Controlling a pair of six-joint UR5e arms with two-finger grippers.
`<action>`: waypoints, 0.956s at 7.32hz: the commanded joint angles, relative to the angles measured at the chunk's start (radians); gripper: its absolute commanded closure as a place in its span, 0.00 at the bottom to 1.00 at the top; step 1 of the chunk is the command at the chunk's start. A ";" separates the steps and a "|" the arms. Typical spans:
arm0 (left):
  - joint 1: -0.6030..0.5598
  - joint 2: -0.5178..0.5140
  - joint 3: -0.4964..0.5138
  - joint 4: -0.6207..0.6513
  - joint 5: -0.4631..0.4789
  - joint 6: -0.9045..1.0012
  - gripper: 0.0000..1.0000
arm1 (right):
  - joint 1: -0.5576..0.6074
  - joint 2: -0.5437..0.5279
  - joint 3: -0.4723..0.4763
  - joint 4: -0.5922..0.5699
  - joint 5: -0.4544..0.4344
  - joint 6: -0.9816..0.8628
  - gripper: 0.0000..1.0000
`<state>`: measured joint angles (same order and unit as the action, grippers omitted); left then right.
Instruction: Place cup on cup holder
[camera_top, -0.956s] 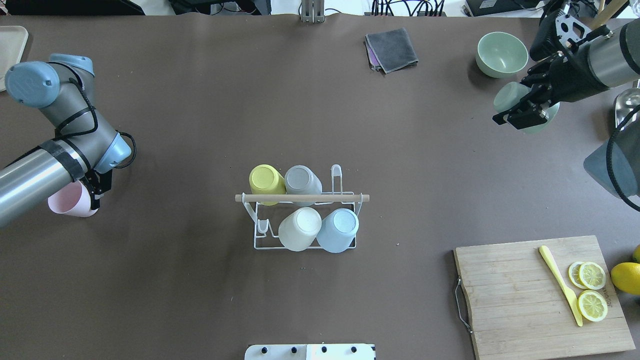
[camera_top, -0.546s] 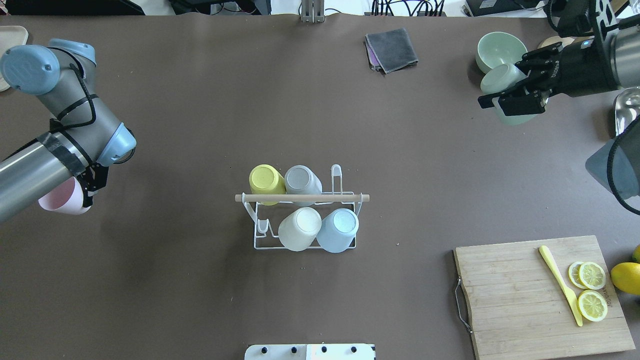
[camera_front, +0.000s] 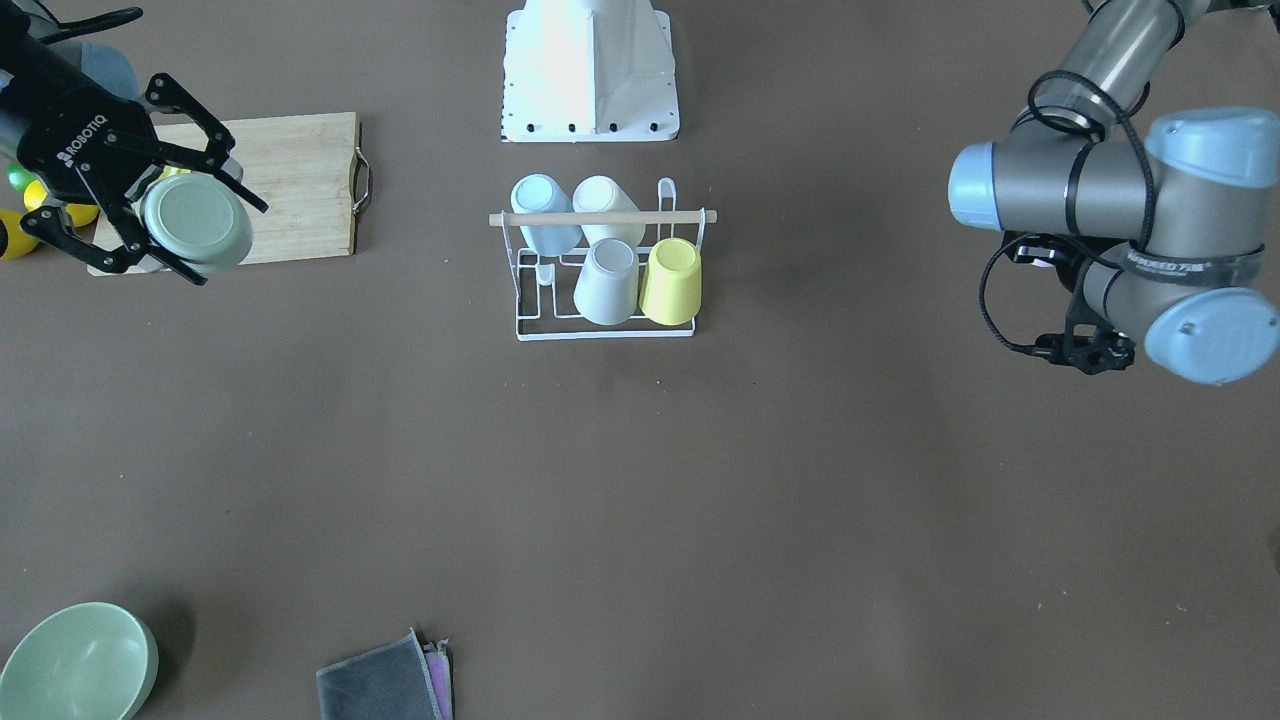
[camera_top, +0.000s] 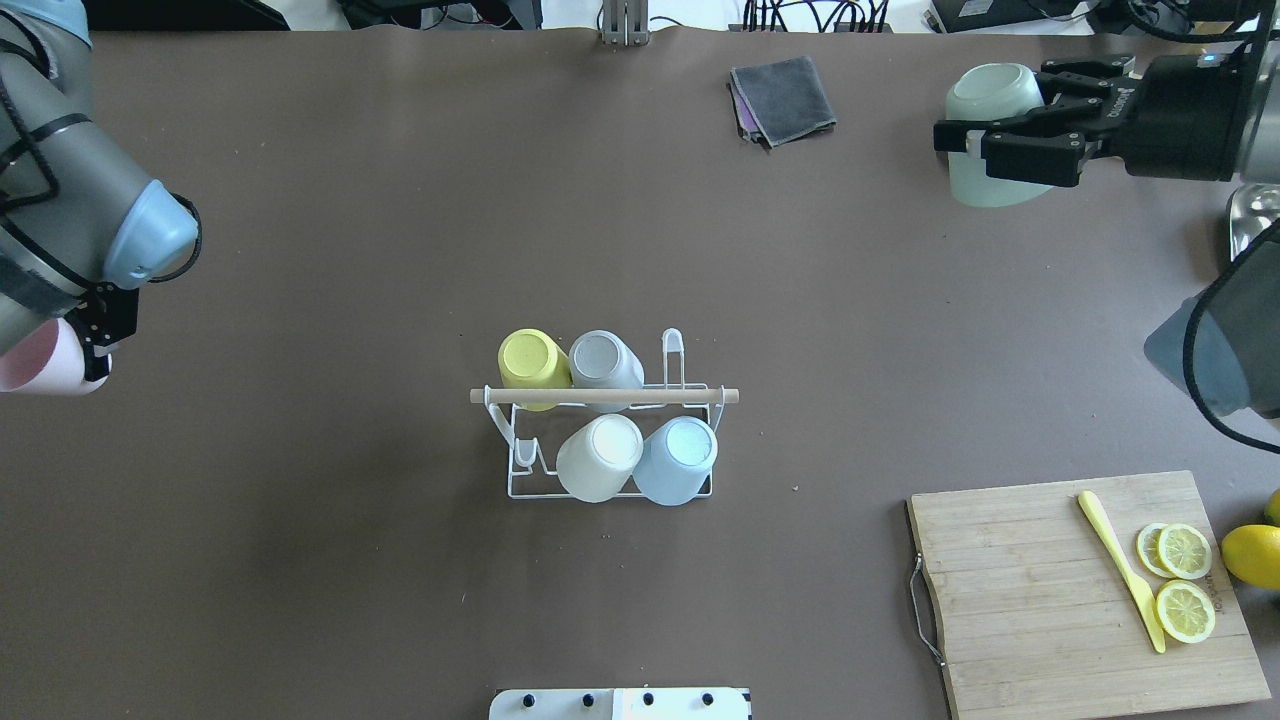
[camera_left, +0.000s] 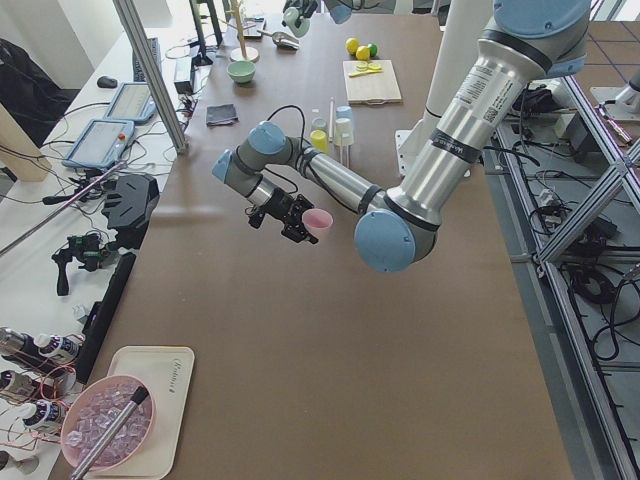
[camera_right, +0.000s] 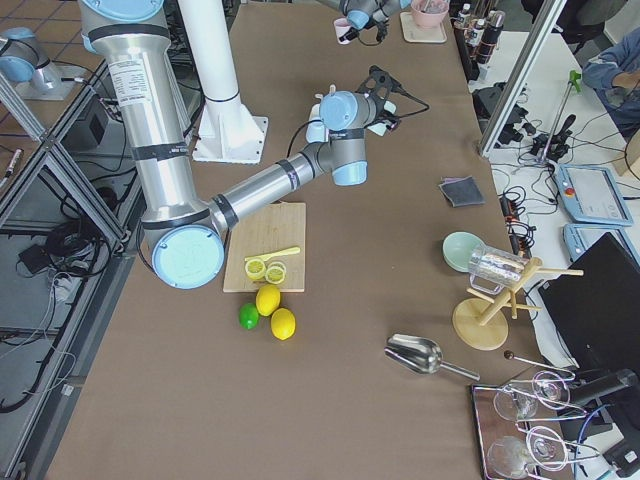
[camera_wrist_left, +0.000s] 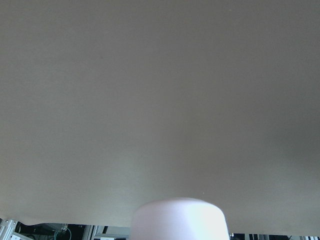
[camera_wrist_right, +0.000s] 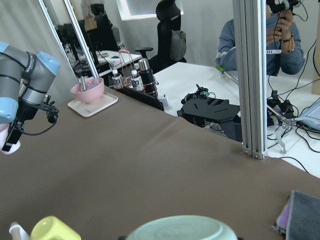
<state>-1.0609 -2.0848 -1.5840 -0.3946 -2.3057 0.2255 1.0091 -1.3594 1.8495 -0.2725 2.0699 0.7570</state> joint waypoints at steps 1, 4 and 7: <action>-0.057 0.052 -0.193 0.036 0.032 -0.002 1.00 | -0.146 0.003 0.011 0.076 -0.239 0.087 1.00; -0.086 0.051 -0.225 -0.072 0.084 -0.012 1.00 | -0.454 0.046 0.011 0.072 -0.628 0.072 1.00; -0.093 0.081 -0.215 -0.353 0.195 -0.104 1.00 | -0.610 0.104 -0.019 0.033 -0.807 -0.047 1.00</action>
<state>-1.1546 -2.0246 -1.7982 -0.6344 -2.1457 0.1689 0.4359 -1.2775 1.8459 -0.2177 1.3065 0.7457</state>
